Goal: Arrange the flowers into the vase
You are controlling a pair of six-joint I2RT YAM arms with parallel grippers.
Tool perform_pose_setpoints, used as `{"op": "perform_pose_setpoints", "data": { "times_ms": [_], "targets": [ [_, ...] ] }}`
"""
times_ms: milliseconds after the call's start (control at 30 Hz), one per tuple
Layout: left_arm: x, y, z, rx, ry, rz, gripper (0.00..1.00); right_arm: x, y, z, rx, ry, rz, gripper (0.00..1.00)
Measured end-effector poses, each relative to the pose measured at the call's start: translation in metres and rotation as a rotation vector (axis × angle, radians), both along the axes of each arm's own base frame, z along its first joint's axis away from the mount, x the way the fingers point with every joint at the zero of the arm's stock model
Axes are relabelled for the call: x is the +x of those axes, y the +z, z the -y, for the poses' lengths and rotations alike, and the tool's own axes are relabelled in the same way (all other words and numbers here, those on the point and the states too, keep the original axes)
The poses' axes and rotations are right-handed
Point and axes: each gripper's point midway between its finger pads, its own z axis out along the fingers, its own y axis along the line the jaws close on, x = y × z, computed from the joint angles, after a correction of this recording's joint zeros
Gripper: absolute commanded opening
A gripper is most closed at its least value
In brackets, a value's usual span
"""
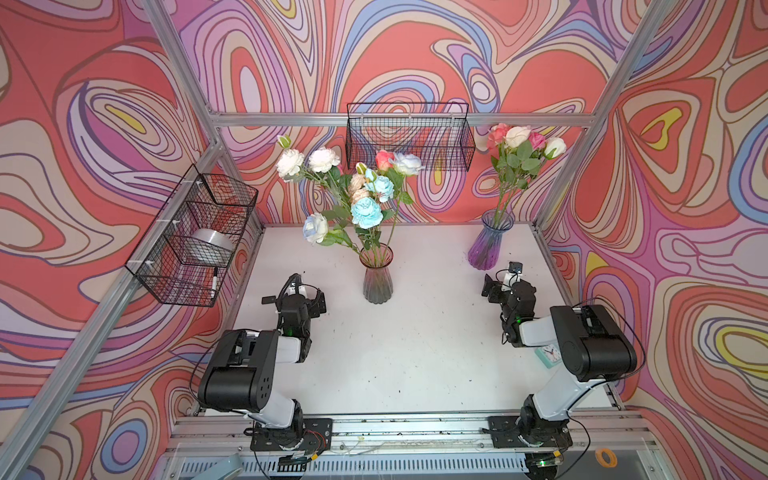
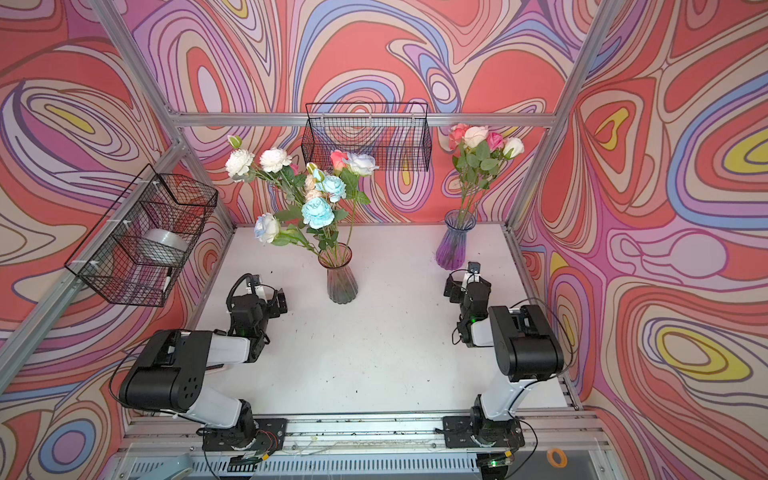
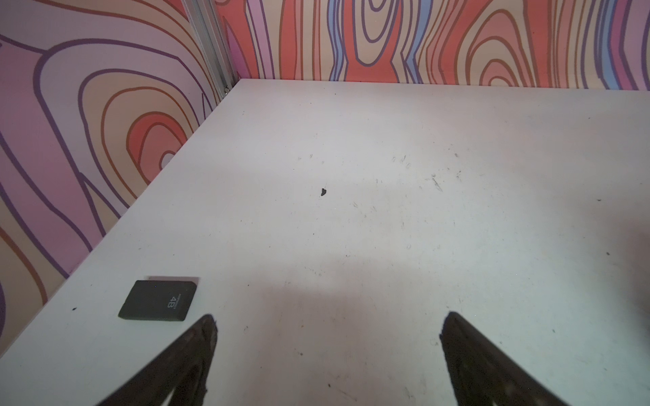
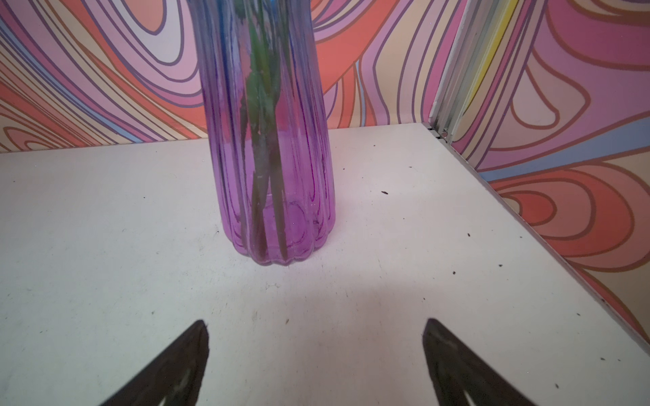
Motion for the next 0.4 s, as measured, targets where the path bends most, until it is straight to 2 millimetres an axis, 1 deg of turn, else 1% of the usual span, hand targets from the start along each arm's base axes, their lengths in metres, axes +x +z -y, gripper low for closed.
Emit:
{"op": "perform_pose_setpoints", "data": {
  "times_ms": [400],
  "targets": [
    [0.0000, 0.0000, 0.0000, 0.000, 0.000, 0.000, 1.00, -0.0005, -0.0017, -0.0005, 0.000, 0.001, -0.007, 0.99]
  ]
}}
